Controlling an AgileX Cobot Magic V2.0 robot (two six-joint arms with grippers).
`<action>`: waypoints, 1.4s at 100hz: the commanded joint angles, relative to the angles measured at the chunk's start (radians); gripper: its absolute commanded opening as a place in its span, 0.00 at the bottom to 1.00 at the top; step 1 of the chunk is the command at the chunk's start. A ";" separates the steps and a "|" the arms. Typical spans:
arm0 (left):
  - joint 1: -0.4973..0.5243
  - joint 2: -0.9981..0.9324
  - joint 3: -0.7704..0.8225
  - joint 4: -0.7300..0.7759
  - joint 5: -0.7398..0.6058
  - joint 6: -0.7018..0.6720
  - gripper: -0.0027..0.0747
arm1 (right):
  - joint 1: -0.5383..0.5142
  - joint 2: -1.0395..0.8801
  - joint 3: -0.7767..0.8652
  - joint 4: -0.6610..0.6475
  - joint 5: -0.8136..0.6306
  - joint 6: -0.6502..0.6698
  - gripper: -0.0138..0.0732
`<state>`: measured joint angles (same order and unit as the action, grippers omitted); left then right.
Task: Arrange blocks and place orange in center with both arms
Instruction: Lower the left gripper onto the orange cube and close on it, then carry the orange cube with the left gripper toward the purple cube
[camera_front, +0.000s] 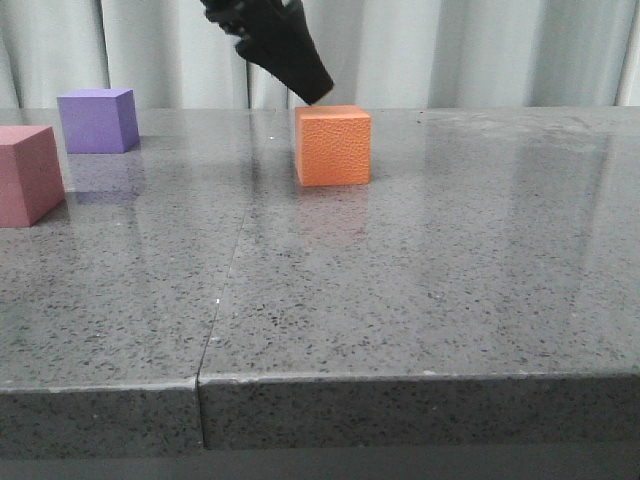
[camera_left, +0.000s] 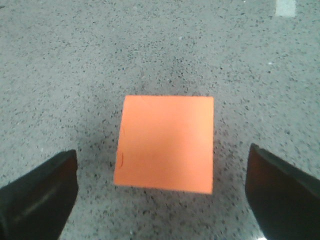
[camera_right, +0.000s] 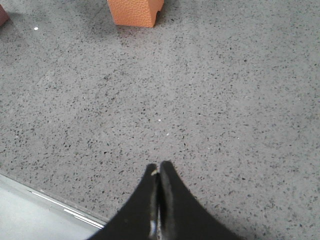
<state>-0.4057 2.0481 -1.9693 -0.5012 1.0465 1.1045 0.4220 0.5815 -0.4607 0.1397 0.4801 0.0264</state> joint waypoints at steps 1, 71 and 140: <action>-0.029 -0.038 -0.035 -0.051 -0.090 0.001 0.86 | -0.001 -0.003 -0.025 -0.004 -0.074 -0.005 0.08; -0.053 0.053 -0.035 -0.087 -0.094 0.001 0.86 | -0.001 -0.003 -0.025 -0.004 -0.074 -0.005 0.08; -0.051 -0.015 -0.095 0.121 -0.080 -0.259 0.52 | -0.001 -0.003 -0.025 -0.004 -0.074 -0.005 0.08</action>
<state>-0.4520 2.1434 -2.0030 -0.4506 0.9889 0.9818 0.4220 0.5815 -0.4607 0.1397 0.4794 0.0264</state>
